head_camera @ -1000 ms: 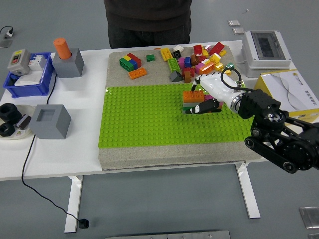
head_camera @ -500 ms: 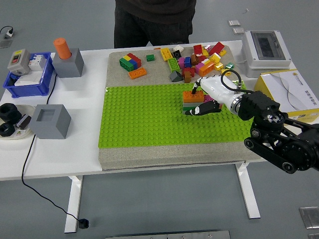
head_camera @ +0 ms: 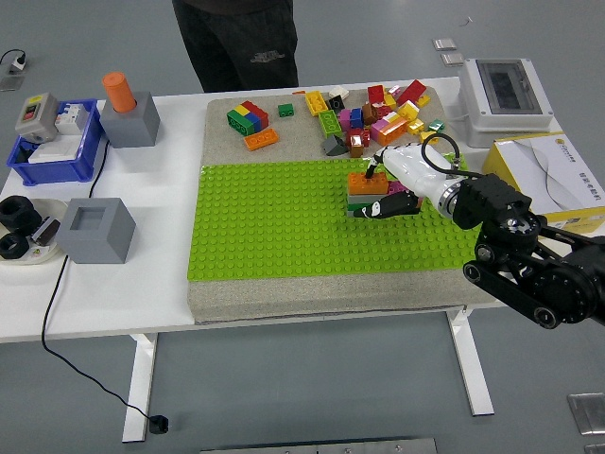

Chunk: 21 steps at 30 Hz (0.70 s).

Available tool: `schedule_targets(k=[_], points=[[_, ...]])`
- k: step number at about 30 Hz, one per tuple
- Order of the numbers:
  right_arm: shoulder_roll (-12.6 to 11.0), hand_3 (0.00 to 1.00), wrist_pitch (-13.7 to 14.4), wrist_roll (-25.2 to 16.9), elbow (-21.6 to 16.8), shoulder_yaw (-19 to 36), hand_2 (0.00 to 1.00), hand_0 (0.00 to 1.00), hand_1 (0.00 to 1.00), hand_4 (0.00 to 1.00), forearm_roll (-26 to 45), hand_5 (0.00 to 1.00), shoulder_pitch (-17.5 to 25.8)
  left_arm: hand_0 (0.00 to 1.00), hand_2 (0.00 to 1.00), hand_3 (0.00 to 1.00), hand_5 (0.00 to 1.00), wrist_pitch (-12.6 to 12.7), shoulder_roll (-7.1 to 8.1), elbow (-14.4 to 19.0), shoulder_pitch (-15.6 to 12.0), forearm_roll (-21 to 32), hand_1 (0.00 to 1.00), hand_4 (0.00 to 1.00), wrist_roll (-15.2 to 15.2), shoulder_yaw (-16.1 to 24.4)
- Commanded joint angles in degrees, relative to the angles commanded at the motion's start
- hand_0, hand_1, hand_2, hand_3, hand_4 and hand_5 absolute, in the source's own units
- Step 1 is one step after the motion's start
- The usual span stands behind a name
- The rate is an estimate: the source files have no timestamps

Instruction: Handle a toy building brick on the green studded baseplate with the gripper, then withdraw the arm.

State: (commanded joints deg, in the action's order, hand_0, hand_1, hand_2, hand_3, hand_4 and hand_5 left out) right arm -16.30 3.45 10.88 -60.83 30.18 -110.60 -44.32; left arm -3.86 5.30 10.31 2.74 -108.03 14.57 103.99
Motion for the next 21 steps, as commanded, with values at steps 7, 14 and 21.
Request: schedule_targets(k=[7, 14, 21], points=[[0.02, 0.595, -0.04, -0.01, 0.16, -0.36, 0.864, 0.851, 0.81, 0.979, 0.05, 0.643, 0.18, 0.792, 0.753, 0.454, 0.914, 0.09, -0.01, 0.0, 0.02, 0.25, 0.808, 0.998, -0.09, -0.14], [0.07, 0.593, -0.12, 0.02, 0.33, -0.85, 0.862, 0.853, 0.808, 0.976, 0.09, 0.642, 0.26, 0.792, 0.753, 0.456, 0.912, 0.03, 0.01, 0.0, -0.06, -0.04, 0.808, 0.998, -0.08, 0.0], [0.19, 0.59, -0.24, 0.09, 0.5, -1.32, 0.86, 0.854, 0.808, 0.97, -0.21, 0.639, 0.36, 0.793, 0.753, 0.456, 0.912, 0.07, -0.06, 0.0, -0.18, 0.11, 0.808, 0.998, -0.09, -0.09]])
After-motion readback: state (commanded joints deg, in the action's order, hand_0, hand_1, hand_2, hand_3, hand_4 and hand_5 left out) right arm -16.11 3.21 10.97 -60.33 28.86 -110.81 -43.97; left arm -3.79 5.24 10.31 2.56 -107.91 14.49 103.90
